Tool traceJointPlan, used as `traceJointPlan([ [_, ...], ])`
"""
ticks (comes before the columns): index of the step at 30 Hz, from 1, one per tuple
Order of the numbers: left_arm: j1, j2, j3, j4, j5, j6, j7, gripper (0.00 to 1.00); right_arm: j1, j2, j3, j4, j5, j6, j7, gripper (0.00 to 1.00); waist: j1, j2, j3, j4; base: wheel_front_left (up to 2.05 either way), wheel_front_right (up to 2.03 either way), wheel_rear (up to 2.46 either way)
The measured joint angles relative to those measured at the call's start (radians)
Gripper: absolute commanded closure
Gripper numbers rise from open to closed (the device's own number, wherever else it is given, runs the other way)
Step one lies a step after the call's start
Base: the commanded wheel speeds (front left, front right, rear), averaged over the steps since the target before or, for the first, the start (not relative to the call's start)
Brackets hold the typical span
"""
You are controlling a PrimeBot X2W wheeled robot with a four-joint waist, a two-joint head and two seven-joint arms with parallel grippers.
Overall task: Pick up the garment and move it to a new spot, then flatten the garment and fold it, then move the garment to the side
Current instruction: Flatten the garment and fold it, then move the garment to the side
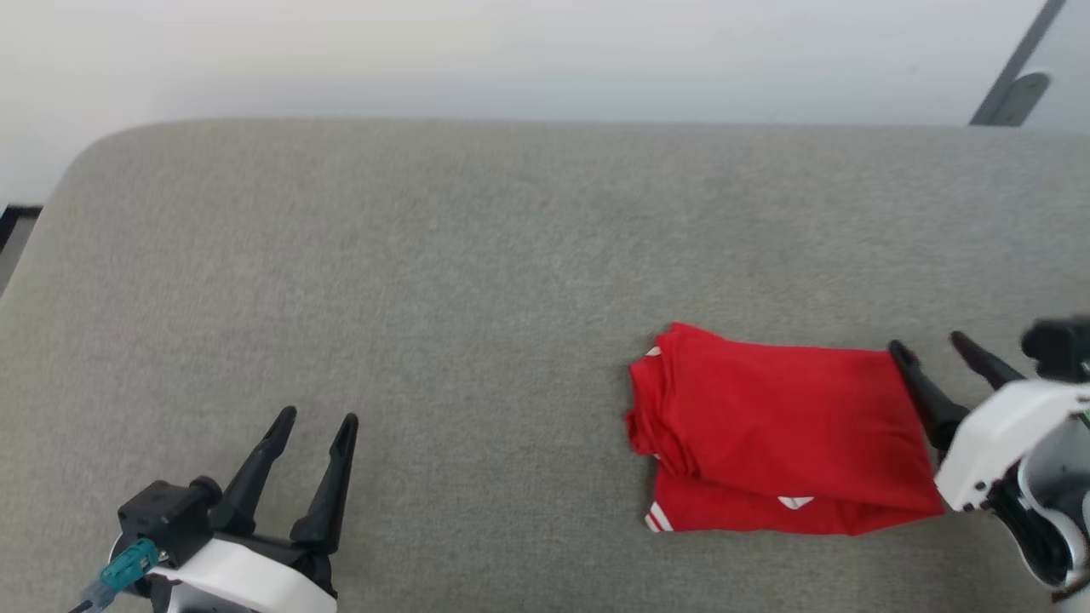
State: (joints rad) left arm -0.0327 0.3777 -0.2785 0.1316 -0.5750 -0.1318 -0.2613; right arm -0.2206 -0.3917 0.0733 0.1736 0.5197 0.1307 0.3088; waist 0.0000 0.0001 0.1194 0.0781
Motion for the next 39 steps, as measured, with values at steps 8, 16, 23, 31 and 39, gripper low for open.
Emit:
traceJointPlan([
  [8,0.057,-0.003,0.024,0.034,-0.003,0.0,0.0,0.0,0.039,-0.005,-0.015,0.165,-0.076,0.0,-0.388,0.0,0.0,0.0,-0.08,-0.04,0.0,0.0,0.0],
  [16,0.125,-0.021,0.063,0.039,0.01,0.0,0.0,0.0,0.136,0.059,-0.018,0.181,-0.103,0.0,-0.549,0.0,0.0,0.0,-0.134,-0.052,0.0,0.0,0.0],
  [23,0.186,-0.04,0.102,0.001,0.02,0.0,0.0,0.0,0.268,0.128,-0.075,0.083,-0.133,0.0,-0.563,0.0,-0.0001,0.0,-0.143,-0.035,0.0,0.0,0.0],
  [31,0.245,-0.07,0.138,-0.055,0.039,0.0,0.0,0.0,0.357,0.172,-0.135,-0.028,-0.17,0.0,-0.528,0.0,0.0,0.0,-0.133,-0.03,0.0,0.0,0.0],
  [39,0.242,-0.07,0.144,-0.067,0.045,0.0,0.0,0.0,0.373,0.198,-0.152,-0.076,-0.189,0.0,-0.489,0.0,0.0,0.0,-0.123,-0.023,0.0,0.0,0.0],
])
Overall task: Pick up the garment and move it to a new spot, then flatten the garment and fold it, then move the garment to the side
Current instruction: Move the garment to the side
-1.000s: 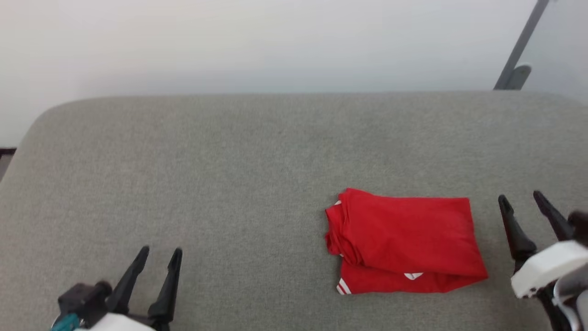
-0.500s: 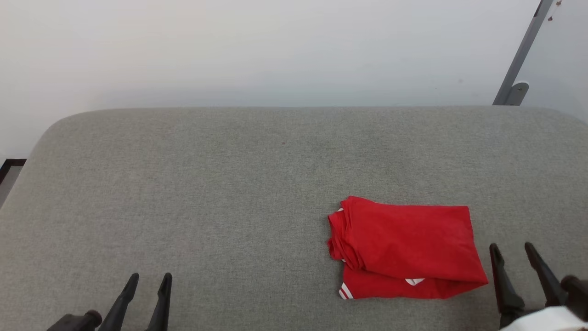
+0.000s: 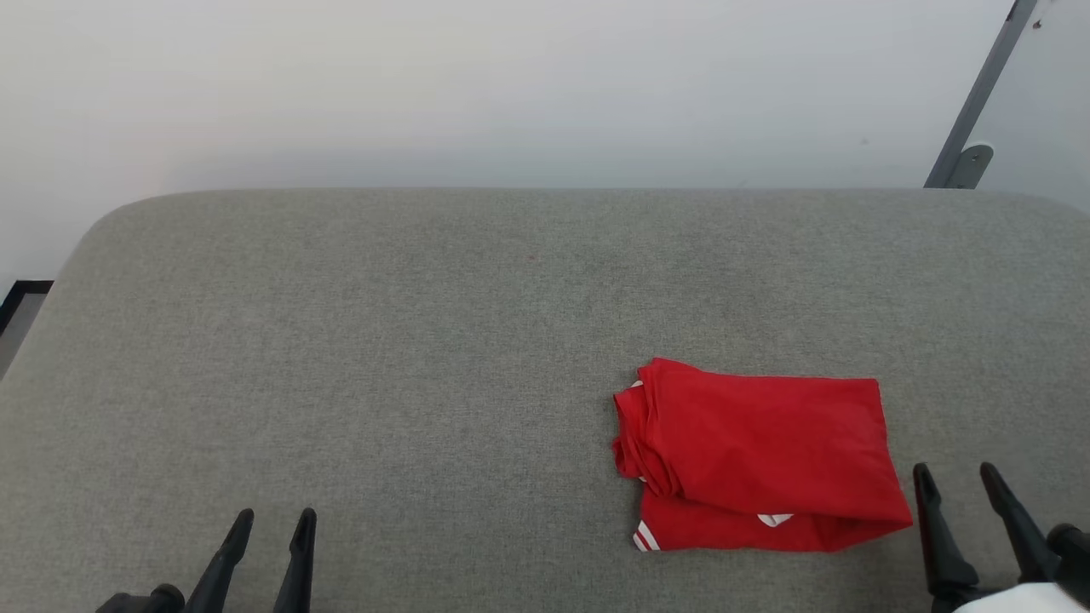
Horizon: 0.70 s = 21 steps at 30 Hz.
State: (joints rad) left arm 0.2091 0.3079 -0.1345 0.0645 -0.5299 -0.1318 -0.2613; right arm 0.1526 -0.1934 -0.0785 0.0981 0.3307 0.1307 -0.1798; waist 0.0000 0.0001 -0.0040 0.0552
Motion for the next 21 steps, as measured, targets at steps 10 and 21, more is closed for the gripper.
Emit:
traceJointPlan([
  [10,-0.064,-0.01,-0.02,-0.003,-0.005,0.0,0.0,0.0,-0.137,-0.088,0.054,0.0,0.004,0.0,0.344,0.0,0.0,0.0,0.068,0.001,0.0,0.0,0.0],
  [21,-0.195,-0.011,-0.085,0.011,-0.042,0.0,0.0,0.0,-0.288,-0.205,0.078,-0.03,0.068,0.0,0.935,0.0,0.0,0.0,0.213,0.034,0.0,0.0,0.0],
])
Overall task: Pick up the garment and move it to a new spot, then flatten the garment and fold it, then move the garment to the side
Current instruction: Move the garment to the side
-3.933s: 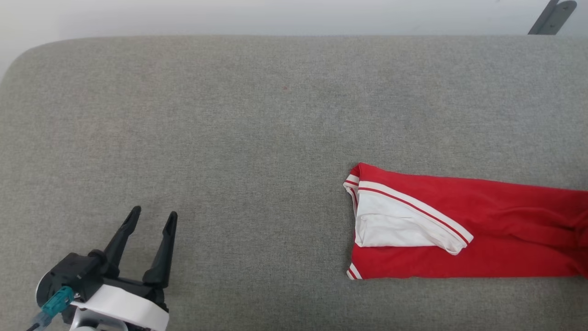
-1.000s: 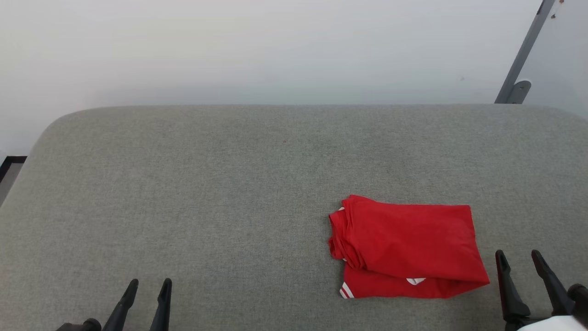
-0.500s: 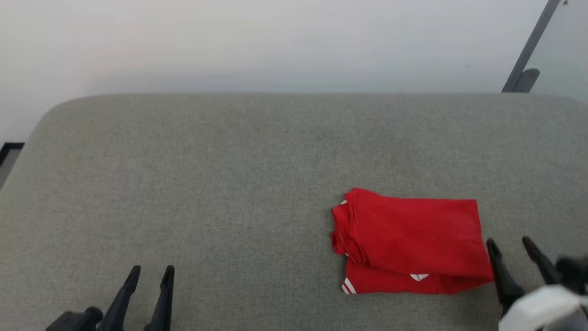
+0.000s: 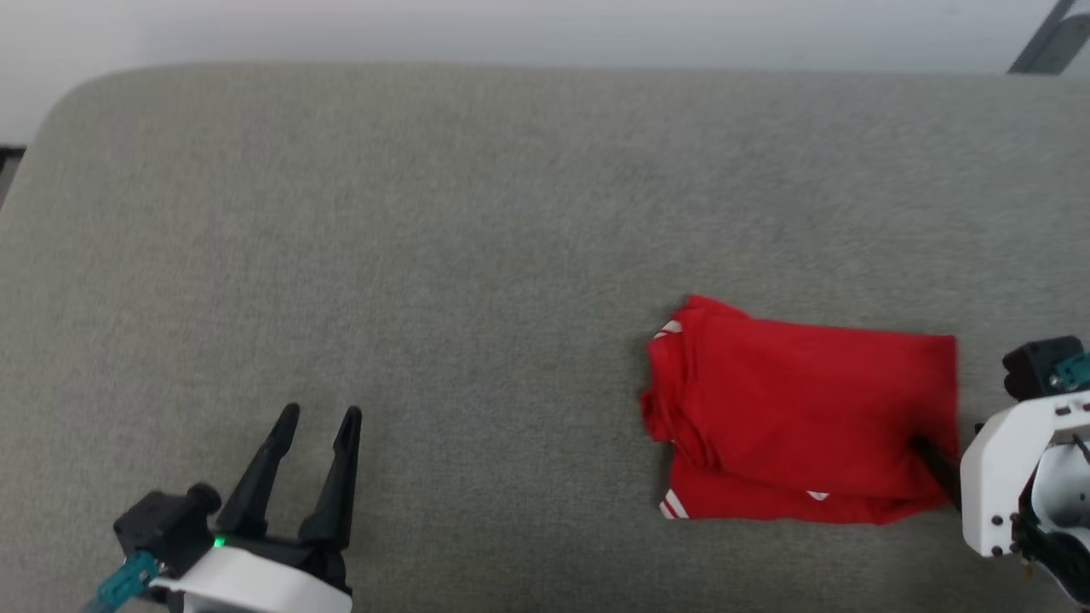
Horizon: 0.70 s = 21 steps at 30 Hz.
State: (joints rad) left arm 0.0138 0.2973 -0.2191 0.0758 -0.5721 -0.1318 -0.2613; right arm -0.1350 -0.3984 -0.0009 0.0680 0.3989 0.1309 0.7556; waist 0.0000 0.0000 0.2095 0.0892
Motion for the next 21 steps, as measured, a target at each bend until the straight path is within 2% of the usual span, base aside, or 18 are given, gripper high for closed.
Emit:
traceJointPlan([
  [6,-0.051,0.01,-0.021,0.009,-0.024,0.0,0.0,0.0,-0.021,0.05,-0.037,-0.013,-0.007,0.0,0.128,0.0,0.0,0.0,0.062,0.033,0.0,0.0,0.0],
  [7,-0.055,0.012,-0.023,0.011,-0.026,0.0,0.0,0.0,-0.02,0.055,-0.043,-0.015,-0.007,0.0,0.138,0.13,0.0,0.0,0.069,0.037,0.0,0.0,0.0],
  [8,-0.056,0.012,-0.024,0.012,-0.026,0.0,0.0,0.0,-0.02,0.062,-0.049,-0.019,-0.009,-0.001,0.138,0.4,0.0,0.0,0.075,0.041,0.0,0.0,0.0],
  [9,-0.056,0.012,-0.024,0.012,-0.026,0.0,0.0,0.0,-0.02,0.062,-0.049,-0.019,-0.009,-0.001,0.138,0.75,0.0,0.0,0.075,0.041,0.0,0.0,0.0],
  [10,-0.056,0.019,-0.026,0.015,-0.027,0.0,0.0,0.0,-0.022,0.084,-0.066,-0.023,-0.012,0.0,0.115,1.0,0.0,0.0,0.083,0.042,0.0,0.0,0.0],
  [16,-0.058,0.039,-0.032,0.016,-0.028,0.0,0.0,0.0,-0.03,0.118,-0.092,-0.015,-0.022,0.003,0.059,1.0,0.0,0.0,0.085,0.007,0.0,0.0,0.0],
  [21,-0.097,0.076,-0.058,-0.004,-0.028,0.0,0.0,0.0,-0.04,0.109,-0.195,-0.021,-0.04,0.002,-0.007,1.0,0.0,0.0,0.097,-0.051,0.0,0.0,0.0],
])
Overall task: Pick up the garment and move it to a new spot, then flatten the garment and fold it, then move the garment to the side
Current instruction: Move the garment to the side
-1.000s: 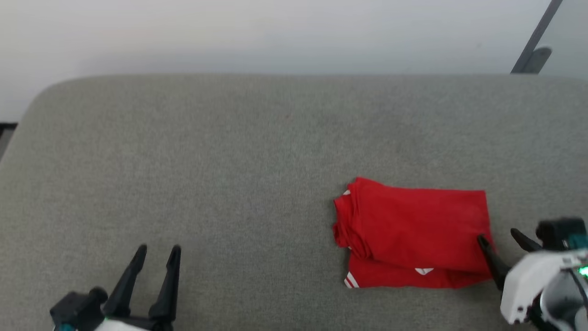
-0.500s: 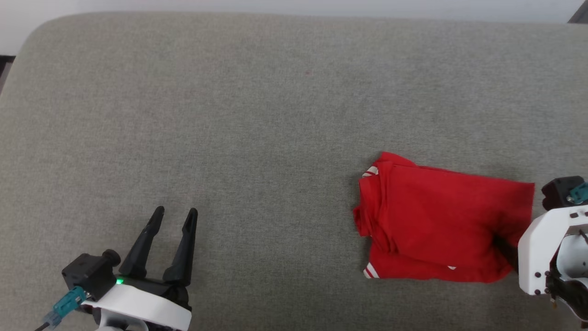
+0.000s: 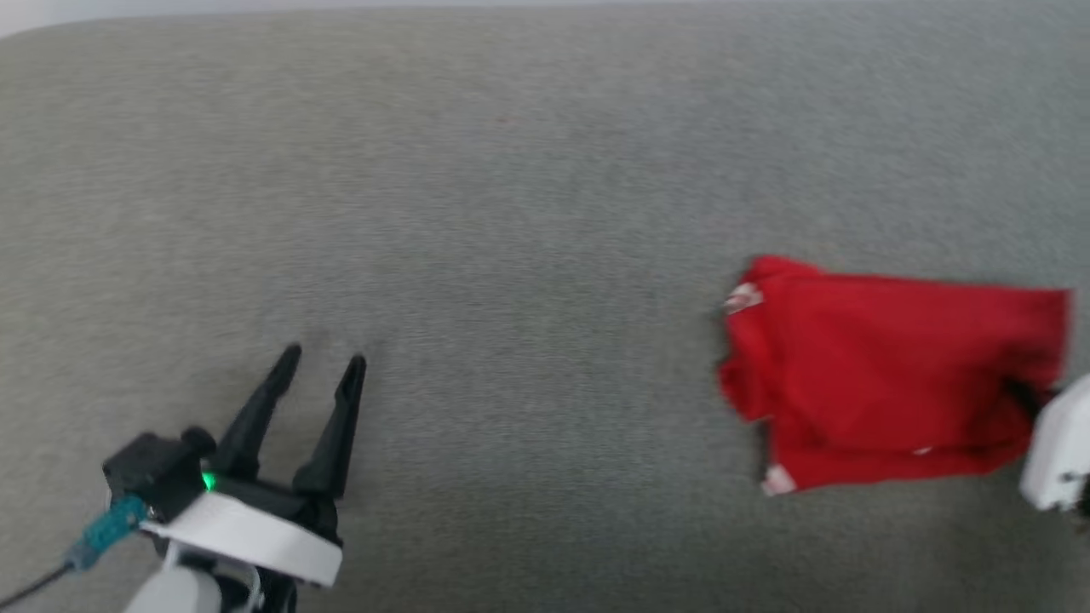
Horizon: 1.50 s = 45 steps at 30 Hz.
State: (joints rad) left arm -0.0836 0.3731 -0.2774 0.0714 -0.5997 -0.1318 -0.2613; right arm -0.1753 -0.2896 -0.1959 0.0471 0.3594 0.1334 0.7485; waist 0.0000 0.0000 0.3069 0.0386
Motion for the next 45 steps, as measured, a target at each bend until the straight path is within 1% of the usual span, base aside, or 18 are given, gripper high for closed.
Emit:
traceJointPlan([
  [1,-0.028,0.019,-0.014,-0.009,0.0,0.0,0.0,0.0,-0.005,-0.009,-0.051,-0.005,-0.003,-0.002,-0.023,1.0,0.0,0.0,0.012,-0.025,0.0,0.0,0.0],
  [2,-0.046,0.03,-0.02,-0.016,0.0,0.0,0.0,0.0,-0.009,-0.014,-0.081,-0.007,-0.011,-0.002,-0.034,1.0,-0.0001,0.0,0.019,-0.038,0.0,0.0,0.0],
  [6,-0.123,0.077,-0.031,-0.049,-0.004,0.0,0.0,0.0,-0.043,-0.034,-0.178,-0.002,-0.037,-0.002,-0.055,1.0,0.0,0.0,0.063,-0.088,0.0,0.0,0.0],
  [9,-0.193,0.119,-0.049,-0.08,-0.006,0.0,0.0,0.0,-0.105,-0.044,-0.248,0.026,-0.072,-0.002,-0.082,1.0,0.0,0.0,0.109,-0.12,0.0,0.0,0.0],
  [12,-0.263,0.16,-0.062,-0.109,-0.006,0.0,0.0,0.0,-0.185,-0.055,-0.312,0.058,-0.12,-0.002,-0.135,1.0,0.0,0.0,0.163,-0.147,0.0,0.0,0.0],
  [14,-0.301,0.181,-0.066,-0.129,-0.006,0.0,0.0,0.0,-0.242,-0.054,-0.354,0.079,-0.159,-0.002,-0.176,1.0,0.0,0.0,0.198,-0.161,0.0,0.0,0.0],
  [17,-0.345,0.208,-0.063,-0.152,-0.006,0.0,0.0,0.0,-0.328,-0.031,-0.43,0.114,-0.219,-0.002,-0.243,1.0,0.0,0.0,0.25,-0.178,0.0,0.0,0.0],
  [26,-0.392,0.283,-0.02,-0.208,-0.008,0.0,0.0,0.0,-0.52,0.021,-0.534,0.211,-0.417,-0.002,-0.381,1.0,-0.0001,0.0,0.368,-0.205,0.0,0.0,0.0],
  [28,-0.399,0.291,-0.012,-0.217,-0.01,0.0,0.0,0.0,-0.544,0.025,-0.553,0.234,-0.462,-0.002,-0.4,1.0,0.0,0.0,0.386,-0.205,0.0,0.0,0.0],
  [33,-0.402,0.293,-0.007,-0.229,-0.009,0.0,0.0,0.0,-0.586,0.043,-0.582,0.311,-0.516,-0.002,-0.457,1.0,0.0,0.0,0.407,-0.194,0.0,0.0,0.0],
  [34,-0.402,0.293,-0.007,-0.229,-0.008,0.0,0.0,0.0,-0.594,0.044,-0.585,0.325,-0.525,-0.002,-0.468,0.92,0.0,0.0,0.408,-0.192,0.0,0.0,0.0],
  [35,-0.402,0.291,-0.008,-0.228,-0.007,0.0,0.0,0.0,-0.6,0.043,-0.585,0.341,-0.531,-0.002,-0.479,0.69,0.0,0.0,0.407,-0.191,0.0,0.0,0.0],
  [36,-0.402,0.288,-0.007,-0.225,-0.007,0.0,0.0,0.0,-0.602,0.043,-0.583,0.36,-0.538,-0.002,-0.486,0.15,0.0,0.0,0.404,-0.19,0.0,0.0,0.0],
  [37,-0.402,0.286,-0.005,-0.223,-0.007,0.0,0.0,0.0,-0.604,0.04,-0.577,0.38,-0.543,-0.002,-0.491,0.0,0.0,0.0,0.4,-0.189,0.0,0.0,0.0],
  [42,-0.38,0.254,0.002,-0.202,-0.007,0.0,0.0,0.0,-0.595,0.007,-0.532,0.442,-0.555,-0.002,-0.561,0.0,0.0,0.0,0.357,-0.184,0.0,0.0,0.0],
  [45,-0.354,0.221,0.002,-0.181,-0.006,0.0,0.0,0.0,-0.57,-0.019,-0.471,0.467,-0.552,-0.002,-0.589,0.0,0.0,0.0,0.313,-0.18,0.0,0.0,0.0],
])
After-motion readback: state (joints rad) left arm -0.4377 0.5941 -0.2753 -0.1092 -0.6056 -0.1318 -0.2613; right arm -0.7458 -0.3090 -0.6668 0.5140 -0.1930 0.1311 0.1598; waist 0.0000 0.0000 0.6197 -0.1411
